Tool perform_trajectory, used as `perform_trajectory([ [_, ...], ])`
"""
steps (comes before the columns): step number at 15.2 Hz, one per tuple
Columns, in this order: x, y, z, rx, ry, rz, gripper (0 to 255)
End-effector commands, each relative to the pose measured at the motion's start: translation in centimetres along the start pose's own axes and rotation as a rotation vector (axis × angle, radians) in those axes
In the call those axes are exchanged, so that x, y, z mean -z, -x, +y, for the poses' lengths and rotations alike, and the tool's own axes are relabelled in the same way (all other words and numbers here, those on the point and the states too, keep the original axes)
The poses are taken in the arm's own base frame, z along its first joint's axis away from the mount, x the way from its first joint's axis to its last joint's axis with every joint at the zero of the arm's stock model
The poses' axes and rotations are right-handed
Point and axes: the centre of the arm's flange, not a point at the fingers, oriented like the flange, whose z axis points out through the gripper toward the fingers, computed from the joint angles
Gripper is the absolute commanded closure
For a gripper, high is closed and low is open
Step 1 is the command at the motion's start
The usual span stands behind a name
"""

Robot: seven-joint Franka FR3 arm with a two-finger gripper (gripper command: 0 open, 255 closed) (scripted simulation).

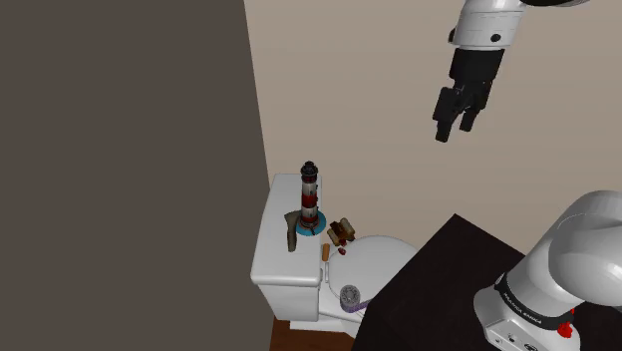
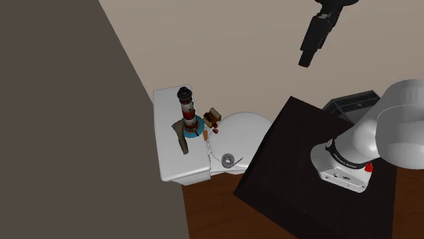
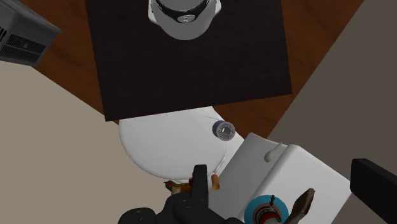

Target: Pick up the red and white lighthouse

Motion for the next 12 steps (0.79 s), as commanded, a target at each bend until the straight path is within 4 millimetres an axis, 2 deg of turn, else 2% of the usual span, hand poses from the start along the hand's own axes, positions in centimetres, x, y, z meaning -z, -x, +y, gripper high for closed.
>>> perform_trajectory([
  [1, 0.0, 0.0, 0.0, 0.000, 0.000, 0.000, 0],
  [12, -8.0, -8.7, -4.2, 0.061, 0.011, 0.182, 0],
])
